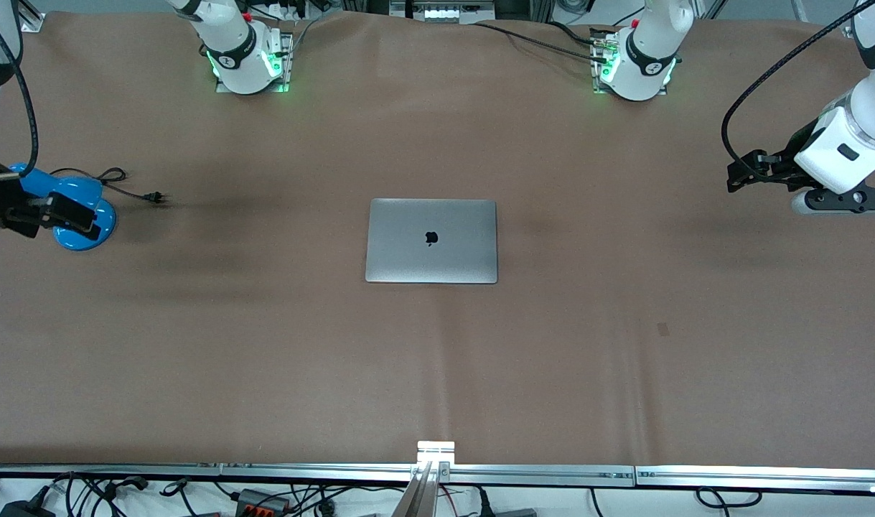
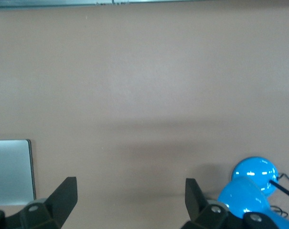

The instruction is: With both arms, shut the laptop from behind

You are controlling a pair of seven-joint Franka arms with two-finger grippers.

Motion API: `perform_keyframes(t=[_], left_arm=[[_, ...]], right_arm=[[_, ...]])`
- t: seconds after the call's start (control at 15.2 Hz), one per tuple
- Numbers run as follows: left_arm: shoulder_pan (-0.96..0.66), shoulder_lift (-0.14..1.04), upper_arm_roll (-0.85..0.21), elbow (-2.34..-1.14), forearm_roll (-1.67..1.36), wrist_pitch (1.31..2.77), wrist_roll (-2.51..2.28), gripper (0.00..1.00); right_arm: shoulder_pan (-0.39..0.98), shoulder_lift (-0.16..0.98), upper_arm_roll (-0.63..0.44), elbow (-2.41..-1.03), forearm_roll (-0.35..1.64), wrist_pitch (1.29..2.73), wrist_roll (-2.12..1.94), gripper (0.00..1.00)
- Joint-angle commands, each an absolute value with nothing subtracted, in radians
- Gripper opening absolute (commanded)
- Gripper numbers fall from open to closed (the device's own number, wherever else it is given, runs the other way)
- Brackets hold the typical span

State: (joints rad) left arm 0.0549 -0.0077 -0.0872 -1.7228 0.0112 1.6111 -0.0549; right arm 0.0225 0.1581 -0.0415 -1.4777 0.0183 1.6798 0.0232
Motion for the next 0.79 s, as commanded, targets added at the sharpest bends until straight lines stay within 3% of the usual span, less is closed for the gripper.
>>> perform_keyframes(t=[0.0, 0.2, 0.72], left_arm=[[0.067, -0.012, -0.103, -1.712, 0.031, 1.592, -0.064, 1.00], [0.066, -0.012, -0.103, -1.712, 0.031, 1.592, -0.066, 1.00], [0.066, -0.012, -0.103, -1.710, 0.031, 1.591, -0.064, 1.00]], right_arm=[[0.034, 0.017, -0.054, -1.663, 0.000, 1.718, 0.011, 1.00], [0.031, -0.057, -0.054, -1.759, -0.008, 1.721, 0.011, 1.00], [0.029, -0.071, -0.054, -1.759, -0.025, 1.736, 0.009, 1.00]])
